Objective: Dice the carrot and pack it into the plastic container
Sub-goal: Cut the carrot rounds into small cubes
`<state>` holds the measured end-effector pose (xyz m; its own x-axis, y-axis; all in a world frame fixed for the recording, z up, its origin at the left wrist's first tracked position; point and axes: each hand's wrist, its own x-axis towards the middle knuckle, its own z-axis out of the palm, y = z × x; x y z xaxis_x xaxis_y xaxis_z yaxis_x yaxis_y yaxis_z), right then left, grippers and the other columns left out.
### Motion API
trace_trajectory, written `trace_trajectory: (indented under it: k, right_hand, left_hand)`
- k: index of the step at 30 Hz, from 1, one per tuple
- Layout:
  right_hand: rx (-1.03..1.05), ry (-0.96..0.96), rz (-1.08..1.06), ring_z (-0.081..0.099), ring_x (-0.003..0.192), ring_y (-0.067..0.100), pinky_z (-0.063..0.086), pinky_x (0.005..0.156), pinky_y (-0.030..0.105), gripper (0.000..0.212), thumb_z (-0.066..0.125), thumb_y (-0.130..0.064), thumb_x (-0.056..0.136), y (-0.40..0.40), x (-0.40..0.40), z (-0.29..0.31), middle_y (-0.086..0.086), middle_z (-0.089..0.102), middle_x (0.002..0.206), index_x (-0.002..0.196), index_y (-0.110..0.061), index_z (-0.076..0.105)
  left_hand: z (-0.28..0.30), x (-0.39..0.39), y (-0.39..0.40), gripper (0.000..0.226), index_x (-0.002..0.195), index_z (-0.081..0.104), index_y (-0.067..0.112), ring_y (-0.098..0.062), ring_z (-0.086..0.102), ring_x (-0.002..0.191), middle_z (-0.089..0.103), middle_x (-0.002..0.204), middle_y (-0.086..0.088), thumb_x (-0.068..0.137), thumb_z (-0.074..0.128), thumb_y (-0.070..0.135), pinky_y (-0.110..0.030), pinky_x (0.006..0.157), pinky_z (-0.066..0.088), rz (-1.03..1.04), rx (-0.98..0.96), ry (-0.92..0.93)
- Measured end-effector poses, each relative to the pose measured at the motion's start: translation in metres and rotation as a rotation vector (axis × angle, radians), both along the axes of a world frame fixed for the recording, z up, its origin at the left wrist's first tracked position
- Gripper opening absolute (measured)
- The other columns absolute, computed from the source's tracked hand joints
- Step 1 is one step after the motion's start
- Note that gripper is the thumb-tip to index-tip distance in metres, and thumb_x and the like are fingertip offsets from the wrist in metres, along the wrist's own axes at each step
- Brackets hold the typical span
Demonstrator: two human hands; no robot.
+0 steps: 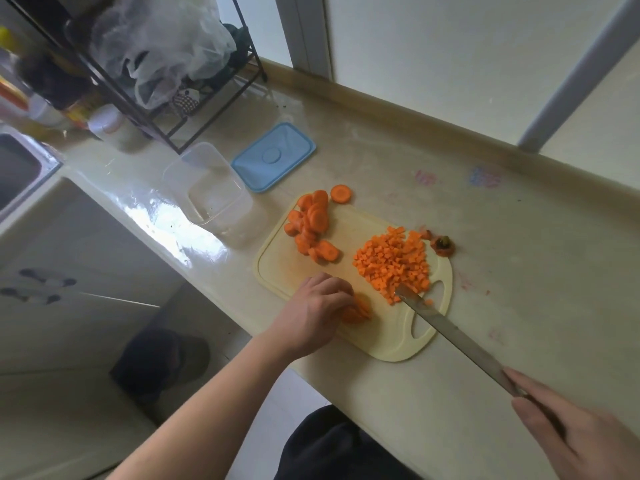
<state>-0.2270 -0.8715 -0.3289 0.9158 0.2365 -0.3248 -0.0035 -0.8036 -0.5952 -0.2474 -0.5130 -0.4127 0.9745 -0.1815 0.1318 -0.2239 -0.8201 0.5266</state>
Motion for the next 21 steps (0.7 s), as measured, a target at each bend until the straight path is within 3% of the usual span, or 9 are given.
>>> trace_trajectory:
  k: [2, 4, 7, 10, 13, 21]
  right_hand:
    - [0.003, -0.009, -0.017, 0.060, 0.075, -0.002, 0.048, 0.065, 0.010, 0.042, 0.016, -0.094, 0.066, -0.002, -0.001, -0.002, -0.022, 0.067, 0.073, 0.101, -0.084, 0.038]
    - [0.011, -0.011, -0.028, 0.060, 0.071, -0.004, 0.048, 0.064, 0.010, 0.043, 0.016, -0.096, 0.064, -0.003, -0.002, -0.004, -0.021, 0.067, 0.070, 0.099, -0.084, 0.038]
    - [0.016, -0.010, -0.042, 0.059, 0.077, -0.007, 0.046, 0.067, 0.006, 0.042, 0.017, -0.095, 0.064, -0.003, -0.002, -0.005, -0.028, 0.065, 0.085, 0.098, -0.084, 0.039]
    - [0.023, -0.006, -0.051, 0.059, 0.071, -0.007, 0.046, 0.065, 0.008, 0.042, 0.017, -0.096, 0.063, -0.002, -0.002, -0.005, -0.022, 0.067, 0.075, 0.096, -0.084, 0.040]
    - [0.023, -0.016, -0.034, 0.058, 0.065, -0.009, 0.046, 0.065, 0.009, 0.042, 0.014, -0.097, 0.062, -0.002, -0.001, -0.005, -0.028, 0.064, 0.070, 0.095, -0.086, 0.036]
    - [0.056, -0.006, -0.037, 0.059, 0.062, -0.006, 0.047, 0.063, 0.009, 0.042, 0.015, -0.096, 0.063, -0.005, 0.001, -0.010, -0.026, 0.064, 0.069, 0.097, -0.085, 0.037]
  left_hand:
    - [0.002, -0.002, -0.008, 0.016, 0.102, 0.075, 0.017, -0.026, 0.061, 0.096, 0.067, 0.106, -0.001, 0.088, 0.069, 0.022, -0.043, 0.081, 0.052, 0.070, 0.008, -0.013]
    - [0.006, -0.003, -0.020, 0.026, 0.097, 0.074, 0.020, -0.023, 0.060, 0.092, 0.068, 0.097, 0.003, 0.084, 0.066, 0.042, -0.037, 0.080, 0.050, 0.151, 0.088, 0.001]
    - [0.008, -0.002, -0.036, 0.032, 0.091, 0.067, 0.023, -0.020, 0.056, 0.088, 0.065, 0.084, 0.009, 0.074, 0.066, 0.051, -0.034, 0.081, 0.041, 0.264, 0.229, 0.060]
    - [0.005, -0.003, -0.042, 0.033, 0.090, 0.063, 0.023, -0.020, 0.055, 0.088, 0.064, 0.082, 0.010, 0.075, 0.063, 0.053, -0.035, 0.082, 0.035, 0.305, 0.270, 0.088]
    - [0.003, -0.002, -0.043, 0.027, 0.088, 0.063, 0.022, -0.022, 0.057, 0.086, 0.064, 0.078, 0.009, 0.078, 0.062, 0.048, -0.035, 0.082, 0.030, 0.291, 0.267, 0.047]
    - [-0.004, 0.002, -0.037, 0.017, 0.082, 0.066, 0.017, -0.025, 0.057, 0.079, 0.060, 0.079, 0.002, 0.091, 0.064, 0.031, -0.039, 0.076, 0.037, 0.118, 0.347, -0.188]
